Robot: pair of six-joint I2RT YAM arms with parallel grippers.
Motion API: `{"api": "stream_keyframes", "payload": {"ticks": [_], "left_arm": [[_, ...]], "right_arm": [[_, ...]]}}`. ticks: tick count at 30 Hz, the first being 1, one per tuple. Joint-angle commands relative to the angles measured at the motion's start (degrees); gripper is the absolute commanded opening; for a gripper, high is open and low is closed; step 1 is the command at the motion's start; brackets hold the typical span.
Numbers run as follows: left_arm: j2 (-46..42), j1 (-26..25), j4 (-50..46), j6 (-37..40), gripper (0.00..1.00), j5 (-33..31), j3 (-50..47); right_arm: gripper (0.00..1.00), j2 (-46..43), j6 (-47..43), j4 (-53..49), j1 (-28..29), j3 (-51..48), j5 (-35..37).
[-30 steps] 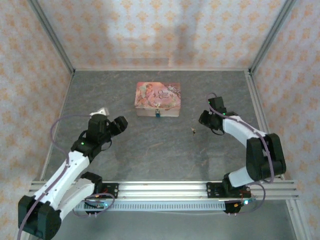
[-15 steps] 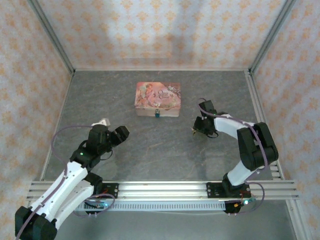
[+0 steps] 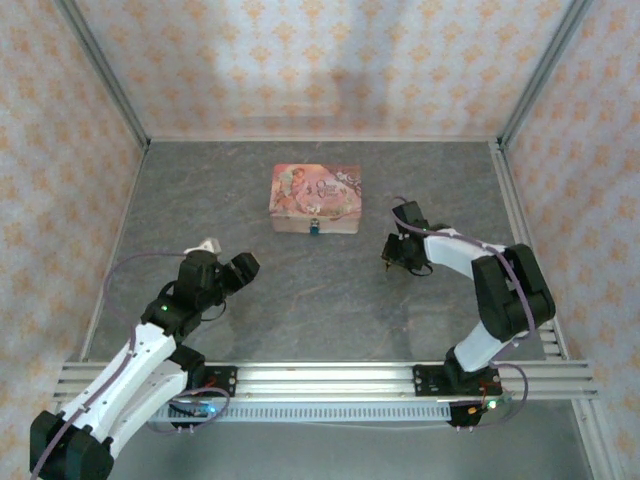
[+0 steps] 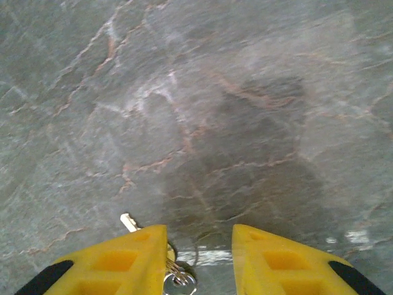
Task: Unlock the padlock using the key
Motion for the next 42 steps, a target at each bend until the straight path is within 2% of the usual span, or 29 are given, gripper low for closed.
{"api": "stream_keyframes", "payload": {"ticks": [1, 8, 14, 21, 27, 36, 42], "left_arm": [[-0.3, -0.7, 1.0, -0.9, 0.74, 0.1, -0.7], [-0.9, -0.8, 1.0, -1.3, 0.74, -0.1, -1.1], [-1.1, -0.8, 1.0, -1.8, 0.74, -0.3, -1.6], [-2.4, -0.8, 0.5, -2.3, 0.74, -0.5, -2.1], [-4.0, -0.8, -0.6, -2.5, 0.74, -1.0, -2.3], [-4.7, -0.8, -0.8, -3.0, 0.74, -1.2, -2.6], [-4.5, -1.0, -0.8, -3.0, 0.76, -1.1, -1.8]], "right_arm": [[0.33, 1.1, -0.3, -0.1, 0.9, 1.5, -0.5], [0.34, 0.5, -1.3, -1.5, 1.6, 2.1, 0.5], [0.28, 1.4, -2.3, -3.2, 3.2, 2.7, 2.1], [0.28, 2.5, -2.8, -4.3, 4.2, 3.2, 4.6], [0.2, 3.8, -3.5, -5.0, 5.0, 3.6, 6.3], [0.0, 4.7, -4.2, -5.9, 6.5, 4.6, 7.7], [0.0, 0.3, -4.7, -5.7, 6.6, 4.9, 6.3]]}}
